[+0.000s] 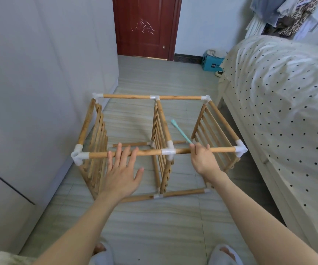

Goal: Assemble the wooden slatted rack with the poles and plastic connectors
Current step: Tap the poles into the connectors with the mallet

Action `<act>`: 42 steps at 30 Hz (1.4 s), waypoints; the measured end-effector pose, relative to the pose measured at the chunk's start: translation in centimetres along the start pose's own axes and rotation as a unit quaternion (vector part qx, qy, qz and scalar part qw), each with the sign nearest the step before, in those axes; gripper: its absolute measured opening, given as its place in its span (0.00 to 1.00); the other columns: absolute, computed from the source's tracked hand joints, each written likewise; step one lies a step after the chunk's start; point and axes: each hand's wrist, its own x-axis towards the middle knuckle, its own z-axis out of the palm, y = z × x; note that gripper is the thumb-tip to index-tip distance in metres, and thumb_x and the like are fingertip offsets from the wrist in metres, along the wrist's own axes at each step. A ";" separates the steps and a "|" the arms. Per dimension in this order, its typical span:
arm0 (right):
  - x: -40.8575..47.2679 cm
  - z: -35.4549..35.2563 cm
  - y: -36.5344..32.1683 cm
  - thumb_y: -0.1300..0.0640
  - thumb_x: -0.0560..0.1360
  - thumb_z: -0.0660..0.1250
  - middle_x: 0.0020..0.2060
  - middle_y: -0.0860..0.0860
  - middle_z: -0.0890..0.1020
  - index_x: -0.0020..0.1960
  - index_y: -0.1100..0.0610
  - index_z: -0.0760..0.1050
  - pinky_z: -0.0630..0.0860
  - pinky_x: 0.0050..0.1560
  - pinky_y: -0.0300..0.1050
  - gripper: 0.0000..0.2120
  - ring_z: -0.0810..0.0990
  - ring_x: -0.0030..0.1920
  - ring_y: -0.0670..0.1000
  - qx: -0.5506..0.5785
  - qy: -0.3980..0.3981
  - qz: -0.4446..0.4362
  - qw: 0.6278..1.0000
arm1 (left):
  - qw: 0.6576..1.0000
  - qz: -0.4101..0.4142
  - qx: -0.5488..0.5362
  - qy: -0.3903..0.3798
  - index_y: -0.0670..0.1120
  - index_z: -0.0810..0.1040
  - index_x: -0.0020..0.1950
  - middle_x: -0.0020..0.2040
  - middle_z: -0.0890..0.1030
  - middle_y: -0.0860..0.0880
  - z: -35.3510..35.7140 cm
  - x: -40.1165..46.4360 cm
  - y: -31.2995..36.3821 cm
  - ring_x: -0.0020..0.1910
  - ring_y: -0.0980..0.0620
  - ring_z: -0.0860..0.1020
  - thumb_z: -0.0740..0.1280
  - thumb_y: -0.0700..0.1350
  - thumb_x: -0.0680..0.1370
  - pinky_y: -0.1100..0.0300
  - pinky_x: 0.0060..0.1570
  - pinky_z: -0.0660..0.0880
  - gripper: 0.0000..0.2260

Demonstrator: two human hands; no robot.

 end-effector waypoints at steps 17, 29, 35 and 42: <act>-0.7 -2.9 -4.2 0.49 0.83 0.47 0.30 0.52 0.72 0.37 0.56 0.66 0.69 0.29 0.40 0.20 0.71 0.27 0.48 0.339 -0.068 0.116 0.931 | 0.964 -0.185 -0.063 -0.182 0.45 0.41 0.77 0.76 0.36 0.41 -3.2 5.7 1.6 0.72 0.38 0.30 0.57 0.60 0.78 0.45 0.73 0.38 0.37; 6.2 -6.0 -2.3 0.52 0.83 0.47 0.31 0.50 0.71 0.44 0.60 0.67 0.59 0.35 0.45 0.17 0.69 0.31 0.51 0.184 0.244 0.018 0.952 | 0.979 -0.137 -0.068 -0.137 0.57 0.54 0.75 0.77 0.51 0.53 -2.8 6.8 -2.4 0.73 0.40 0.31 0.61 0.39 0.75 0.46 0.72 0.34 0.31; 9.5 -2.1 -0.5 0.57 0.83 0.45 0.51 0.62 0.78 0.62 0.64 0.70 0.73 0.49 0.52 0.18 0.77 0.53 0.63 0.109 0.001 0.184 0.977 | 0.983 -0.110 -0.082 -0.122 0.56 0.55 0.76 0.77 0.51 0.54 -2.5 6.8 -3.5 0.73 0.41 0.31 0.62 0.38 0.75 0.45 0.72 0.35 0.32; 9.9 -1.6 -1.1 0.50 0.83 0.46 0.37 0.55 0.74 0.50 0.60 0.73 0.67 0.37 0.44 0.21 0.71 0.37 0.53 0.156 0.034 0.171 0.972 | 0.983 -0.110 -0.105 -0.098 0.55 0.58 0.75 0.76 0.54 0.55 -2.0 6.7 -3.6 0.74 0.43 0.32 0.61 0.36 0.74 0.45 0.72 0.36 0.32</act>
